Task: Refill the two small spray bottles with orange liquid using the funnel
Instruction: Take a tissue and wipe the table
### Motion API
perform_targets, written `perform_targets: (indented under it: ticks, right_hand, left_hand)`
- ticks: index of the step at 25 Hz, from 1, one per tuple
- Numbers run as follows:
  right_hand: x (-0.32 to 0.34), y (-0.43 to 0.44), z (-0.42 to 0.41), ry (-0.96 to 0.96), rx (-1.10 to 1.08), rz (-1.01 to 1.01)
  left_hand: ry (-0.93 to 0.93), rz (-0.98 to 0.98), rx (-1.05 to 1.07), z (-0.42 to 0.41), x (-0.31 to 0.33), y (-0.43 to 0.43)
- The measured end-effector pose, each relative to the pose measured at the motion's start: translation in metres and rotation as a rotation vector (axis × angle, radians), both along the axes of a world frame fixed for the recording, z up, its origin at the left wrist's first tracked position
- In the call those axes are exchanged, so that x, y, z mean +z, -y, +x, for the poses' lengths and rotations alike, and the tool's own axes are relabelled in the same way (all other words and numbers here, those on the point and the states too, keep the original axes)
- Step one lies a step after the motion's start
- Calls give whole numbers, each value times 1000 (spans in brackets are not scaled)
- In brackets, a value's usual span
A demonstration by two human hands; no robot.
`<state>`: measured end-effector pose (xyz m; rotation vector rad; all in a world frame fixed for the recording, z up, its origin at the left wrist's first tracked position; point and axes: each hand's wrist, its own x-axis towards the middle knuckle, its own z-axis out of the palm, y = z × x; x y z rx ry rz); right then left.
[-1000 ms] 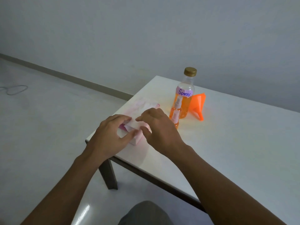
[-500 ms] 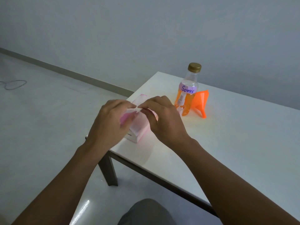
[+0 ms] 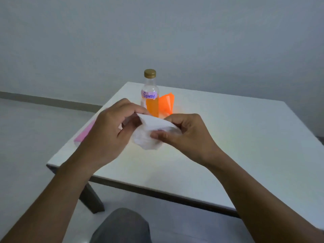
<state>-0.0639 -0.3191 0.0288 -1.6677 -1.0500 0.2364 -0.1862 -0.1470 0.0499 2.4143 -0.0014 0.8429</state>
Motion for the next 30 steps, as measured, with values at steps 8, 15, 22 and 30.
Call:
perform_targets:
  ticks: [8,15,22,30]
  right_hand:
    - [-51,176,42,-254,-526,-242]
    - [-34,262,120,210,-1334,-280]
    - [-90,189,154,71,-904,-569]
    - [-107,112,163,5,-812,-604]
  left_hand:
    - [-277,-305,-184,116,-97,113]
    - [-432,218,131,141,-142,108]
    - [-515,103,238,120,-142,86]
    - [-547,85,239,126,-143,89]
